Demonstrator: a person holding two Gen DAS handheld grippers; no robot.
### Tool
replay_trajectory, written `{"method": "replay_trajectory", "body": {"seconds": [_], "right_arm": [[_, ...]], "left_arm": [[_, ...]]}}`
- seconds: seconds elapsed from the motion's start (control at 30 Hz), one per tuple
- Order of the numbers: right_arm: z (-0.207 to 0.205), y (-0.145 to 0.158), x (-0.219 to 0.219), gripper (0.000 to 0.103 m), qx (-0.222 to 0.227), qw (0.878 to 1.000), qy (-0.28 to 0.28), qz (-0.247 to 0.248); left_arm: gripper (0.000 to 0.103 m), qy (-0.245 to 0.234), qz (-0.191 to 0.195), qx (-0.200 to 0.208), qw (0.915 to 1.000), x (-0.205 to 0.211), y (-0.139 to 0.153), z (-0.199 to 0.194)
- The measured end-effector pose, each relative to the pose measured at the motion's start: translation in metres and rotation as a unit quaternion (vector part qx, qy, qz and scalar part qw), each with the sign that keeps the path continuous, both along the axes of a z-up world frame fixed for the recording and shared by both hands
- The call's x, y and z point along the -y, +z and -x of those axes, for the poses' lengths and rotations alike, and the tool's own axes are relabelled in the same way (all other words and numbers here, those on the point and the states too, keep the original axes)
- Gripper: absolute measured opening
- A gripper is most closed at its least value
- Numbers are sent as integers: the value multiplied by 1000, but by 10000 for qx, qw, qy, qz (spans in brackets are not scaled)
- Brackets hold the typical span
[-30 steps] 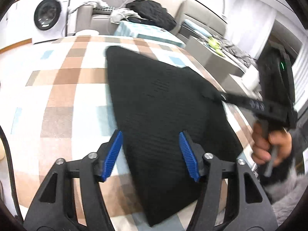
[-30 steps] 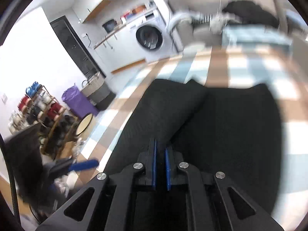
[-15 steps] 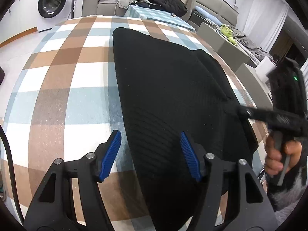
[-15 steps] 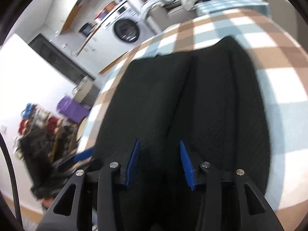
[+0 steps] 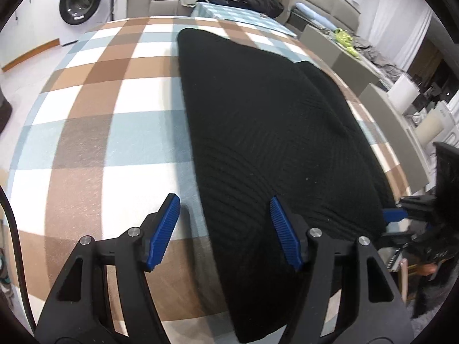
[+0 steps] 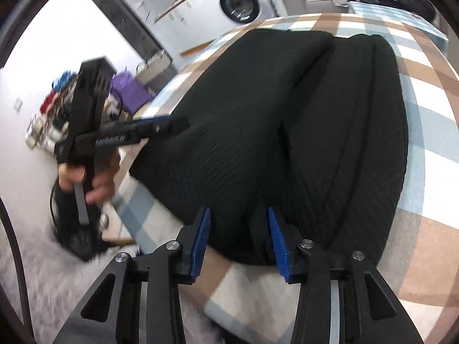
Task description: Fold small clothes
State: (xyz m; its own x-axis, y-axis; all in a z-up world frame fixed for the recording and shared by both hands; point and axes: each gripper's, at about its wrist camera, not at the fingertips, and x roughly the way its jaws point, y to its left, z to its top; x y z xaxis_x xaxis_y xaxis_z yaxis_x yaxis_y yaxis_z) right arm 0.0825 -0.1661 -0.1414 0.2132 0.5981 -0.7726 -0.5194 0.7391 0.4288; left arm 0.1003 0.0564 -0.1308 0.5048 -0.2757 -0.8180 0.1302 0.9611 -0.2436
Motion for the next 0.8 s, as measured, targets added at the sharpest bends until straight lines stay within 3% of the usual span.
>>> {"method": "replay_trajectory", "body": {"seconds": [0.07, 0.2, 0.33, 0.37, 0.43, 0.5, 0.6, 0.67, 0.73, 0.8], "right_arm": [[-5, 6, 2, 43, -53, 10000, -67, -50], [-23, 11, 2, 43, 56, 9974, -385, -600], [-53, -3, -7, 42, -41, 9946, -774, -688], [-58, -3, -5, 39, -82, 9938, -860, -699], [-67, -3, -7, 12, 11, 9926, -982, -712], [-66, 7, -14, 5, 250, 9932, -982, -565], [-55, 40, -1, 5, 712, 9899, -1026, -671], [-54, 39, 9, 5, 671, 9891, -1237, -433], [-63, 16, 15, 5, 358, 9885, -1467, -25], [-69, 3, 24, 7, 77, 9865, -1631, -106]], "left_arm": [[63, 5, -127, 80, 9999, 0, 1, 3], [64, -55, -382, 191, 9991, 3, 4, 8], [64, -79, -181, 196, 9996, -2, 10, 12], [64, -34, -63, 219, 9997, -6, 13, 12], [64, 42, 97, 267, 9996, -11, 19, 11], [64, 96, 224, 309, 9992, -13, 26, 9], [64, -47, 267, 428, 9987, -4, 37, 8], [65, -238, 156, 462, 9985, 8, 36, 8], [65, -348, 30, 350, 9988, 18, 27, 7], [65, -368, -134, 189, 9991, 24, 17, 7]]}}
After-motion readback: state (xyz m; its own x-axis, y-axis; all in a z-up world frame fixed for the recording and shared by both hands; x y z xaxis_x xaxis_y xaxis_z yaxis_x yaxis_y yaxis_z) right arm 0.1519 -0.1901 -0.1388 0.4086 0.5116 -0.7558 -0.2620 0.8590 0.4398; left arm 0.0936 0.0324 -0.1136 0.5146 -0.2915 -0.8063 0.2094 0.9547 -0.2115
